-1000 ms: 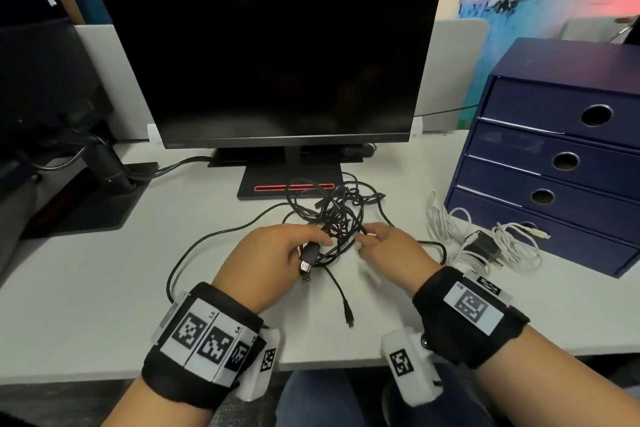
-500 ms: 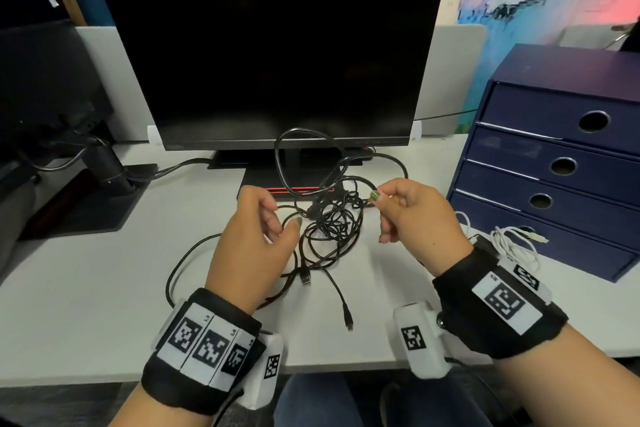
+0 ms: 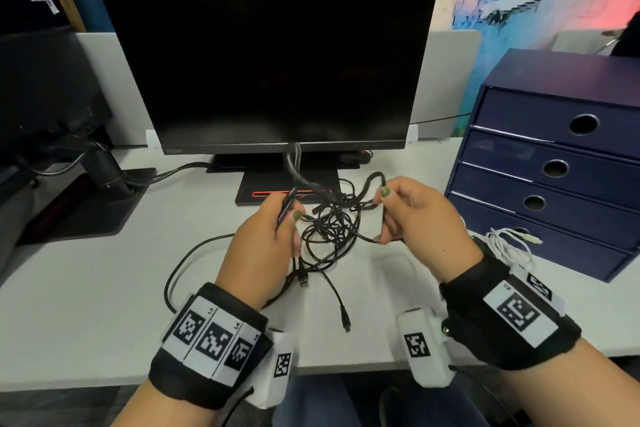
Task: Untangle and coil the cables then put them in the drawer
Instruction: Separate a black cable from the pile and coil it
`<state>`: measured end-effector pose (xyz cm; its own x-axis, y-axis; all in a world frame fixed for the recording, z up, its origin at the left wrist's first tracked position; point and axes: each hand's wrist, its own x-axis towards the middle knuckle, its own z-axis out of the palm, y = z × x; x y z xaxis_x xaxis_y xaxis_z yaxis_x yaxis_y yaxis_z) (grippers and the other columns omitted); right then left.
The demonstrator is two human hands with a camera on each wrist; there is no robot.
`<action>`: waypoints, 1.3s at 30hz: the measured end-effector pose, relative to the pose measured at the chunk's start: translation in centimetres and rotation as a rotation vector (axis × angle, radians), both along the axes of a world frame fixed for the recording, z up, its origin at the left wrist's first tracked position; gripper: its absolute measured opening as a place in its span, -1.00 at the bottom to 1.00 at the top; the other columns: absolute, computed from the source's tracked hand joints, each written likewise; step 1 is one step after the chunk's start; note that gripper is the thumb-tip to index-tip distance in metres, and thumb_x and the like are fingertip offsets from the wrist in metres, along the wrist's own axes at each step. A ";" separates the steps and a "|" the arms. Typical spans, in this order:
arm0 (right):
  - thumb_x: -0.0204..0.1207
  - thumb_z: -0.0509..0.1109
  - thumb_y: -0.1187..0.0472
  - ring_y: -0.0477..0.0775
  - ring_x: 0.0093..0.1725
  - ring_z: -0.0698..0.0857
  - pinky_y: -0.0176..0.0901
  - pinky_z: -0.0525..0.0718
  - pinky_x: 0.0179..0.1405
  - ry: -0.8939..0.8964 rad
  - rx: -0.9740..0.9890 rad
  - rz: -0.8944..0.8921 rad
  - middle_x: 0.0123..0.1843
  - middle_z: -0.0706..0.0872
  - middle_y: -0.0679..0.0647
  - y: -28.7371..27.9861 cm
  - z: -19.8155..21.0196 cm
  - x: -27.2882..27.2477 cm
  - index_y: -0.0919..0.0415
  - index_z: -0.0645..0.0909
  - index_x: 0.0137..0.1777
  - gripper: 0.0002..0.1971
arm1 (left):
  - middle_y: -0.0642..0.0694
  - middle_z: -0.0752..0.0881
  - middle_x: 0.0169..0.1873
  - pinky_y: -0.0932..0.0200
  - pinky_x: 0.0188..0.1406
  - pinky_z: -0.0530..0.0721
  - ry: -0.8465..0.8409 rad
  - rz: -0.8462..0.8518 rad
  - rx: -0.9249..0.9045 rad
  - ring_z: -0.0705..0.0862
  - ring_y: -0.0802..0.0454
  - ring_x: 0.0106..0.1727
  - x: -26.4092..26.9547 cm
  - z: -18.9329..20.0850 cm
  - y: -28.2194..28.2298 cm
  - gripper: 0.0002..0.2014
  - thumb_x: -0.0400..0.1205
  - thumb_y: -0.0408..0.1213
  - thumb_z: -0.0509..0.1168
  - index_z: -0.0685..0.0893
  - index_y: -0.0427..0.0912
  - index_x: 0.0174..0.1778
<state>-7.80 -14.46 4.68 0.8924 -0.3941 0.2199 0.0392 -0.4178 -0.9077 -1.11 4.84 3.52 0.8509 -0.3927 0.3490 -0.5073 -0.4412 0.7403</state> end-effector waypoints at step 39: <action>0.54 0.40 0.21 -0.15 -0.21 0.64 -0.44 0.54 -0.19 -0.077 -0.355 0.083 -0.03 0.66 -0.18 2.0 -0.9 -0.1 -0.11 0.60 0.03 -0.83 | 0.24 0.71 0.00 0.38 0.06 0.54 -0.044 -0.258 -0.029 0.62 0.33 0.08 -1.4 0.3 -1.0 -0.78 0.71 -0.09 0.16 0.66 0.23 0.17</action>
